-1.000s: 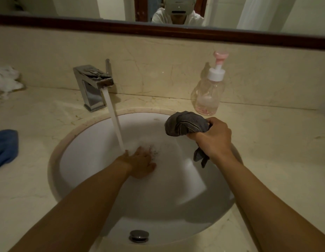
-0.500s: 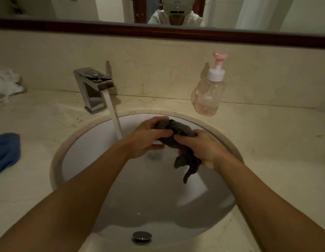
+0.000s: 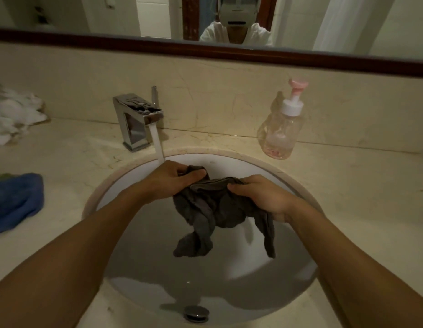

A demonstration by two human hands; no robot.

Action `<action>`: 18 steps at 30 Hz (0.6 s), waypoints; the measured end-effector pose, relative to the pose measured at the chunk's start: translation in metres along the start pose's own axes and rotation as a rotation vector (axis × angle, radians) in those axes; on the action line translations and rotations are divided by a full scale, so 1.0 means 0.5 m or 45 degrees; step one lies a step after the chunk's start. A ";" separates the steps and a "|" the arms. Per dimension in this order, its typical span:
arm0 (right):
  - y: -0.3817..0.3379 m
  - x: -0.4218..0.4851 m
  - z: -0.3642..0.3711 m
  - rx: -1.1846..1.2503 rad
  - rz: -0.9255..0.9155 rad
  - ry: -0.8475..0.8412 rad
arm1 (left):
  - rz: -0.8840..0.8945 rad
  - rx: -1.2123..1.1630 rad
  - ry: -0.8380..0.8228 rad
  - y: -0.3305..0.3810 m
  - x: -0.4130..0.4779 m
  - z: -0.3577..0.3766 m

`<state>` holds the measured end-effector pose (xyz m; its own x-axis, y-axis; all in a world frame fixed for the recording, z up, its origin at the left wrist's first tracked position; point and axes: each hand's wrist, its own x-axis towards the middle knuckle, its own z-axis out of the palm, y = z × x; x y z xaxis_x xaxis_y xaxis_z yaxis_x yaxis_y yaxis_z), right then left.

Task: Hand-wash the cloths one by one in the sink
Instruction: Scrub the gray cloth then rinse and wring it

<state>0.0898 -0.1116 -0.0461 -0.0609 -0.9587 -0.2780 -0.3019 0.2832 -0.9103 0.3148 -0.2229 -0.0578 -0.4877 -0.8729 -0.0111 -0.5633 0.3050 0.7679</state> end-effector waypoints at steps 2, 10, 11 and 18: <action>-0.007 0.023 -0.003 -0.480 0.061 0.041 | -0.011 0.276 0.039 -0.017 0.011 -0.003; 0.048 0.086 0.097 -1.377 0.011 -0.484 | 0.104 0.976 -0.539 -0.003 0.018 0.083; 0.060 0.094 0.098 -1.484 0.082 -0.507 | 0.069 1.141 -0.610 -0.011 0.018 0.096; 0.073 0.120 0.075 -1.660 0.078 -0.254 | 0.227 1.082 -0.377 -0.091 0.037 0.107</action>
<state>0.1109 -0.1578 -0.1076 -0.0006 -0.8931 -0.4499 -0.9992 -0.0171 0.0353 0.2957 -0.2327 -0.1270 -0.6997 -0.6885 -0.1909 -0.7070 0.7057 0.0462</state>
